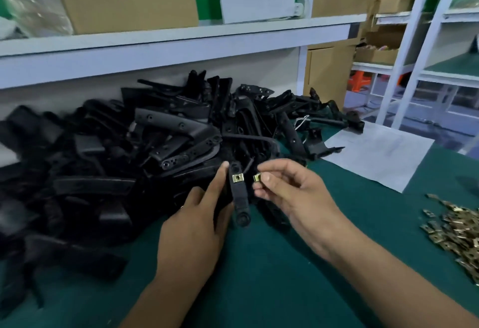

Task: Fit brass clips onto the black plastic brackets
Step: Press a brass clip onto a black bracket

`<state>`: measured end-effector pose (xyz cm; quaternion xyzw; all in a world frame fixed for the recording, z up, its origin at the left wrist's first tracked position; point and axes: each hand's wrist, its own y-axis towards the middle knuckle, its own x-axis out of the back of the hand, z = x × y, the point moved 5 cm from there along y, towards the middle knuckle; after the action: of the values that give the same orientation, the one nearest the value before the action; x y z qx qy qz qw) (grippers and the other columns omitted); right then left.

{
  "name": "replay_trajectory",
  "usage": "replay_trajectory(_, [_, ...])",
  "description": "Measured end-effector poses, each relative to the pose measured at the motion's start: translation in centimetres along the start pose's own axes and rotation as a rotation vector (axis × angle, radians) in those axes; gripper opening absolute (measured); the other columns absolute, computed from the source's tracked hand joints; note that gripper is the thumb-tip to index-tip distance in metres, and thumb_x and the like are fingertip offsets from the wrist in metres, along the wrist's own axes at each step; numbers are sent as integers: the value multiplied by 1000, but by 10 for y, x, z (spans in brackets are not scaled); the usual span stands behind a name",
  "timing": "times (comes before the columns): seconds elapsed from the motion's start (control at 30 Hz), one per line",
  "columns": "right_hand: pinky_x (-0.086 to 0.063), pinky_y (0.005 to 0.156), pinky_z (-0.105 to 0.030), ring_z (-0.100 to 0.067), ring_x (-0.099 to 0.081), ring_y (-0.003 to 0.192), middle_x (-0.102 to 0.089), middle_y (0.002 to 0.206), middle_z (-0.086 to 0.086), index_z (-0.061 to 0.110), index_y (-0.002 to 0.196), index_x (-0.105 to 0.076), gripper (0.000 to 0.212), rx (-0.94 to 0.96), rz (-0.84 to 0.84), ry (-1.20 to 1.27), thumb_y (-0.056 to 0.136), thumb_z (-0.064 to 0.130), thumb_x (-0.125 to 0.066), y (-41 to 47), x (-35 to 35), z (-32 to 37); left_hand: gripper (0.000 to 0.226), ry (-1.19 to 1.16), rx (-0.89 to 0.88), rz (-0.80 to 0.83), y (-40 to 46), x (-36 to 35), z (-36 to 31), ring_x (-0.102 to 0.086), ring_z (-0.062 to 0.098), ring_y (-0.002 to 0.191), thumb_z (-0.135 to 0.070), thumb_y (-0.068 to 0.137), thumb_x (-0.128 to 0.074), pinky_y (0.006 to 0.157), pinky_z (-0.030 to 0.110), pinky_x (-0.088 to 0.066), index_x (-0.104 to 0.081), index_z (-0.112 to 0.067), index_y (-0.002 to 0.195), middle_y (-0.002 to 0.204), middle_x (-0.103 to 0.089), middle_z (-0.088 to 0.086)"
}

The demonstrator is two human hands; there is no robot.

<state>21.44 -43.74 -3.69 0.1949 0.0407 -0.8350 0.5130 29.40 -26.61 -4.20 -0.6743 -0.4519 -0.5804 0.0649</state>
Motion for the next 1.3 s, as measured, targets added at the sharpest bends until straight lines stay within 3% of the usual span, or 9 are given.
replay_trajectory(0.07, [-59, 85, -28, -25, -73, 91, -71, 92, -16, 3, 103, -75, 12, -58, 4, 130, 91, 0, -71, -2, -7, -21, 69, 23, 38, -53, 1, 0, 6, -47, 8, 55, -65, 95, -19, 40, 27, -38, 7, -56, 158, 97, -50, -8])
replay_trajectory(0.17, [-58, 87, -30, -23, -70, 91, -66, 93, -16, 8, 99, -76, 15, -89, 51, 124, 84, 8, -79, -4, -9, -35, 67, 78, 55, -73, 4, -3, 11, -38, 6, 51, -60, 99, -28, 38, 26, -30, 0, -52, 160, 92, -46, -8])
replay_trajectory(0.4, [-62, 81, -33, -18, -72, 80, -71, 80, -7, 7, 93, -75, 11, -100, 66, 207, 82, 5, -76, 1, -9, -38, 68, 78, 75, -61, 5, -8, 14, -47, 14, 54, -60, 97, -24, 40, 35, -45, -6, -49, 162, 90, -47, -5])
replay_trajectory(0.67, [-60, 82, -37, -35, -73, 94, -64, 103, -32, 3, 98, -73, 16, -104, 99, 220, 82, 2, -77, 1, -7, -39, 70, 62, 91, -66, 6, -6, 13, -47, 14, 53, -61, 95, -23, 40, 35, -45, -14, -47, 163, 85, -45, -6])
replay_trajectory(0.87, [-58, 77, -37, -29, -70, 75, -70, 83, -21, 10, 87, -77, 10, -35, 81, 17, 78, 10, -81, 0, -6, -38, 69, 87, 90, -54, 4, -3, 12, -45, 13, 54, -60, 96, -23, 40, 27, -36, -15, -46, 163, 85, -44, -6])
replay_trajectory(1.0, [-58, 73, -33, -23, -70, 69, -71, 77, -11, 12, 86, -78, 15, 9, 148, -154, 76, 10, -89, 1, -7, -29, 68, 109, 56, -22, 3, -4, 10, -48, 17, 57, -60, 97, -16, 44, 35, -46, -10, -46, 163, 91, -47, -4])
replay_trajectory(1.2, [-59, 63, -29, -23, -72, 66, -73, 76, -10, 11, 89, -78, 20, -162, 332, 45, 71, 12, -86, -1, -8, -29, 68, -61, -106, -11, 2, -6, 5, -53, 14, 61, -47, 97, -36, 45, 39, -49, -14, -45, 162, 93, -50, -9])
replay_trajectory(1.3, [-57, 60, -30, -21, -68, 63, -72, 77, -9, 12, 93, -77, 22, -121, 322, 17, 73, 13, -88, -1, -7, -26, 66, -69, -96, -41, 2, -3, 5, -50, 12, 61, -50, 100, -36, 45, 36, -48, -14, -46, 162, 93, -48, -10])
